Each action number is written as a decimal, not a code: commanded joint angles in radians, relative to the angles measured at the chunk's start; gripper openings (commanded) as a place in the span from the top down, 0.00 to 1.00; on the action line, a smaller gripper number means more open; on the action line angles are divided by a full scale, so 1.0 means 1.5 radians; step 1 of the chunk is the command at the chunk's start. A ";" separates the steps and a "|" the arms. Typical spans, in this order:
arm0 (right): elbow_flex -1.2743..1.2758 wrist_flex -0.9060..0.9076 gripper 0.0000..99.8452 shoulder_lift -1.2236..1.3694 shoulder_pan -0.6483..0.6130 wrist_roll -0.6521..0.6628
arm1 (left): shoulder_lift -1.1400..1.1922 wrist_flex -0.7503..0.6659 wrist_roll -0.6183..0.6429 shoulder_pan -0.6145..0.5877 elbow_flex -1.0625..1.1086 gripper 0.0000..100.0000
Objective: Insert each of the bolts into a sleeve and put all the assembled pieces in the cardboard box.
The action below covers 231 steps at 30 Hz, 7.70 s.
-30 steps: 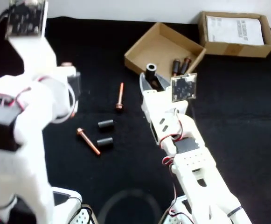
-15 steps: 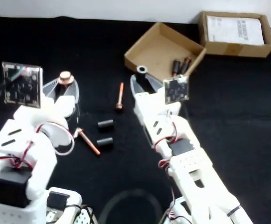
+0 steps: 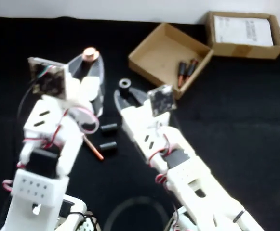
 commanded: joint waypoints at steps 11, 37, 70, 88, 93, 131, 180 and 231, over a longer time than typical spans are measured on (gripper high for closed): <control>0.014 -0.010 0.99 -0.021 -0.011 0.000 | 0.171 -0.033 0.000 0.060 -0.172 0.99; 0.013 -0.010 0.99 -0.074 0.017 0.000 | 0.174 0.045 -0.001 0.096 -0.118 0.99; 0.014 -0.010 0.99 -0.078 0.019 0.000 | 0.260 -0.026 -0.001 0.076 -0.118 0.99; 0.029 -0.009 0.99 -0.072 0.019 0.001 | 0.253 -0.009 0.000 0.075 -0.233 0.99; 0.026 -0.009 0.99 -0.074 0.019 0.001 | 0.229 0.072 0.044 0.090 -0.270 0.99; 0.021 -0.009 0.99 -0.078 0.019 0.001 | 0.274 0.005 0.093 0.075 -0.171 0.99; 0.021 -0.009 0.99 -0.078 0.020 0.001 | 0.128 0.080 0.089 0.115 -0.072 0.99; -0.423 0.343 0.99 0.051 0.212 -0.042 | -0.103 0.276 0.088 -0.199 -0.004 0.80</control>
